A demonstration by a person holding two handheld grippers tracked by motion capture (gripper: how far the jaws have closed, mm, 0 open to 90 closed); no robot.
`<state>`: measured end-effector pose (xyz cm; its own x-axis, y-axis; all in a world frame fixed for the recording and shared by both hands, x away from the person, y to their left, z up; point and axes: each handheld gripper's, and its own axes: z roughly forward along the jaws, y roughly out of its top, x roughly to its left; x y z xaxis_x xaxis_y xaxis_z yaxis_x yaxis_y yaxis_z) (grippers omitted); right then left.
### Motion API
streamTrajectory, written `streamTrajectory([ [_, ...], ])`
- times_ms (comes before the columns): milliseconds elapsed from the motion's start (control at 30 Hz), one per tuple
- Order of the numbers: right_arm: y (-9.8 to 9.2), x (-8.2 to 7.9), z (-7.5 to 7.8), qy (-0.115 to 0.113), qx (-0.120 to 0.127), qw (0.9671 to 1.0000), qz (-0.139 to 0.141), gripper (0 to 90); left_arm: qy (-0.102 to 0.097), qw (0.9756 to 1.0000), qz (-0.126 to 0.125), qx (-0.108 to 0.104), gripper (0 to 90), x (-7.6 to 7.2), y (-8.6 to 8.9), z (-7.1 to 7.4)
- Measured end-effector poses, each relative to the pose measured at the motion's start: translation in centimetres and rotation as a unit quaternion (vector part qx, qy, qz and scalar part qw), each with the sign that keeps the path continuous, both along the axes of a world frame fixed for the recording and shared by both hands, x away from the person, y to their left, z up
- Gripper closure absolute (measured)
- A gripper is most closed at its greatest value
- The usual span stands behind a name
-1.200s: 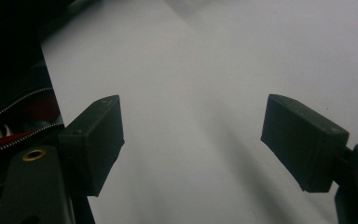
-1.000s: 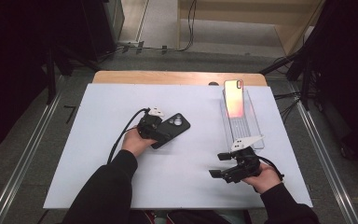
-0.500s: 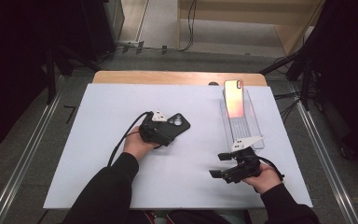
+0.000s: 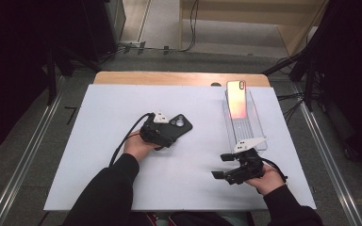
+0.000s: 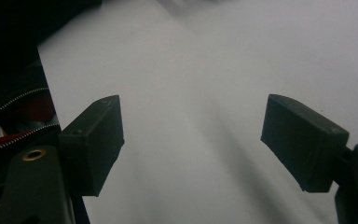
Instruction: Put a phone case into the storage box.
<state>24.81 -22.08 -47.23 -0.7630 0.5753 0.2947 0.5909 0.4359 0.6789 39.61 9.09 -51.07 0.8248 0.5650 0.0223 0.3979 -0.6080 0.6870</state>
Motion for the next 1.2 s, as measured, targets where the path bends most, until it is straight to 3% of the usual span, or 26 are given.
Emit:
streamTrajectory([
  [300,-0.1,0.1,0.1,0.0,0.006,1.0,-0.001,19.0,0.017,0.9997,0.004,-0.017,14.9,0.0,0.1,1.2],
  [633,-0.2,0.1,0.2,-0.006,0.005,0.9999,-0.008,18.8,0.027,0.9989,0.007,-0.038,14.8,-0.7,-0.2,3.6],
  [900,-0.1,0.0,0.6,0.0,0.007,0.9999,-0.01,18.5,0.039,0.9971,0.026,-0.06,14.8,-1.7,0.3,5.7],
  [1033,-0.2,0.1,0.8,0.028,0.03,0.9989,-0.025,18.5,0.046,0.996,0.032,-0.07,14.7,-2.3,0.5,6.4],
  [1200,-0.2,0.1,1.2,0.022,0.032,0.9986,-0.037,18.5,0.055,0.9948,0.04,-0.075,14.7,-3.2,0.8,6.7],
])
